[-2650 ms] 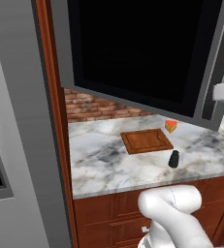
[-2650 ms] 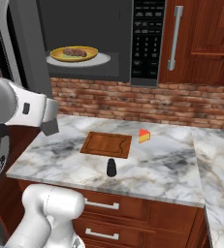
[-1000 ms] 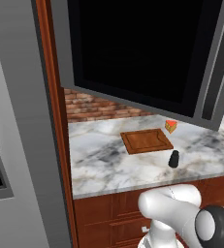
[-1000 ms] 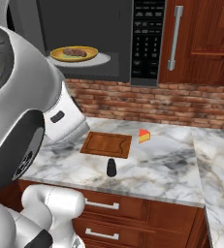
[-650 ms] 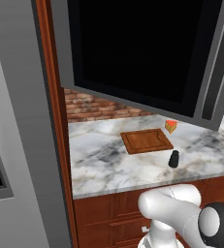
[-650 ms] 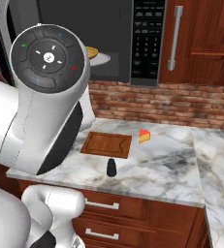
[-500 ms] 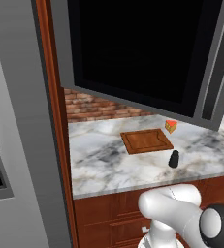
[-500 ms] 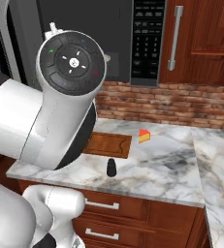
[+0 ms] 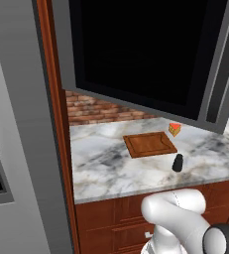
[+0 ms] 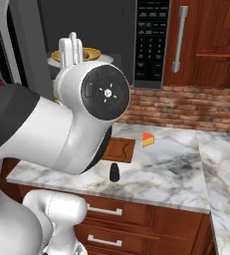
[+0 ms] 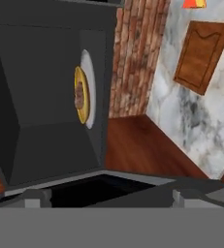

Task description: Retrieve the reheated potato from the microwave, then place the potato, cheese, and condiment on the cutting board.

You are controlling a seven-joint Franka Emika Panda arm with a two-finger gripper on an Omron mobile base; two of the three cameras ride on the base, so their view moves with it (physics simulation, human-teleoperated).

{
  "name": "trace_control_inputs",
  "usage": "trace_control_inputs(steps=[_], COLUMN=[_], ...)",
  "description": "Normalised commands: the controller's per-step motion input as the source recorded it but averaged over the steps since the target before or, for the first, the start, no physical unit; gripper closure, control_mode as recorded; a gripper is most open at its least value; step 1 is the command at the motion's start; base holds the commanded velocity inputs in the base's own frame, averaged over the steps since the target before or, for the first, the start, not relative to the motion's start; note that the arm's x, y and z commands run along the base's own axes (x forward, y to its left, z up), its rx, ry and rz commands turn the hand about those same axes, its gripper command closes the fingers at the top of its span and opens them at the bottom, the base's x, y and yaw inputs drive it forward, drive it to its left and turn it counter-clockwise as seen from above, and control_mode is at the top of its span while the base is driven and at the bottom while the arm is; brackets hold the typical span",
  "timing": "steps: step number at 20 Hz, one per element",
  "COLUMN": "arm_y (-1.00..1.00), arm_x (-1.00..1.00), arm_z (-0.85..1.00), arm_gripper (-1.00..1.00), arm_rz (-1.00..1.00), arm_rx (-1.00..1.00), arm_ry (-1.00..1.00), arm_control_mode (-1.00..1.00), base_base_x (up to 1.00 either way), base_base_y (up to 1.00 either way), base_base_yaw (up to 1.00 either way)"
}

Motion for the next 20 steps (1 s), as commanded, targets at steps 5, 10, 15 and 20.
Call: trace_control_inputs(steps=[5,10,15,20], arm_y=[0.10,0.22,0.24,0.24], arm_x=[0.27,-0.01,-0.21,-0.48], arm_z=[0.01,0.05,0.05,0.10], arm_gripper=[-1.00,-1.00,-1.00,-1.00], arm_rz=[0.05,0.15,0.25,0.30], arm_rx=[0.15,0.08,0.05,0.00], arm_ry=[0.01,0.00,0.00,-0.01], arm_control_mode=[-1.00,-1.00,-1.00,-1.00], base_base_x=[0.00,0.00,0.00,0.00], base_base_y=[0.00,0.00,0.00,0.00], base_base_yaw=[0.00,0.00,0.00,0.00])
